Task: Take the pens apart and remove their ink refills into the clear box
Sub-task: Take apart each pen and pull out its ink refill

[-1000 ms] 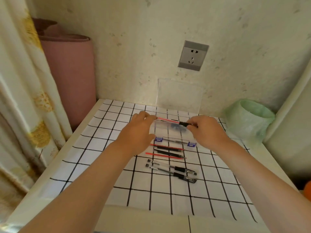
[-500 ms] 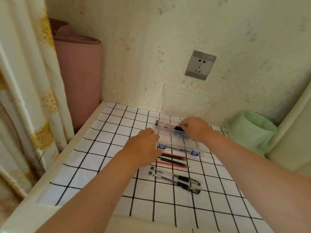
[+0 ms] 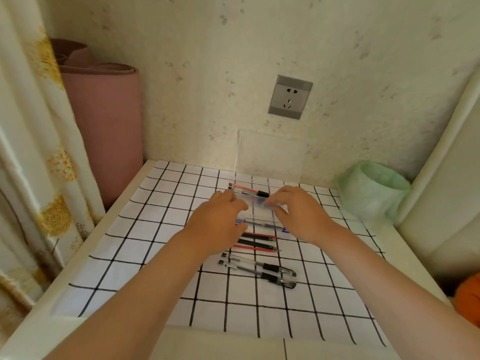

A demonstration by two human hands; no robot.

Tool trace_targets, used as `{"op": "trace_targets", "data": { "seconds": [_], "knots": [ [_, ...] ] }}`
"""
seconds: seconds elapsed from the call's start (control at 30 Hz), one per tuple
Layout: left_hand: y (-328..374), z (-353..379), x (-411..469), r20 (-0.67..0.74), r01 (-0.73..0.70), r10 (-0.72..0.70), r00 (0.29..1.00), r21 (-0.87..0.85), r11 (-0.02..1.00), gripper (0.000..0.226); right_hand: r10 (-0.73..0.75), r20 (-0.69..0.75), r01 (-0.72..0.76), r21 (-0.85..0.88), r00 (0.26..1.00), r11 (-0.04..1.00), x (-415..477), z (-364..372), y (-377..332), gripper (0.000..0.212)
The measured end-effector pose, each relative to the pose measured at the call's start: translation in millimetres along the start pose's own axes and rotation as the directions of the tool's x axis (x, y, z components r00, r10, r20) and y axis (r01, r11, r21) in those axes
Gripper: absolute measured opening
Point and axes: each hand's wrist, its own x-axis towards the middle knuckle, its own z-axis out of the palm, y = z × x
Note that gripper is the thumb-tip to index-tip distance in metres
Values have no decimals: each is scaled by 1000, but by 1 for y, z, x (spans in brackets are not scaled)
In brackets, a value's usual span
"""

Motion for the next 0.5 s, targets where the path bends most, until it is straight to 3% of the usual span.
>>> {"op": "trace_targets", "data": {
  "seconds": [0.1,0.3,0.5],
  "knots": [
    [13,0,-2,87,-29,30,996,-20,999,32,21,133,-23,17,991,1000,-29,-7,-14,20],
    [33,10,-10,350,-80,80,933,-15,997,24,88,466,-97,-4,880,995,-58,-15,-21,22],
    [38,14,-13,385,-77,58,921,35,996,23,101,480,-53,-113,871,992,-63,-12,-24,21]
  ]
}}
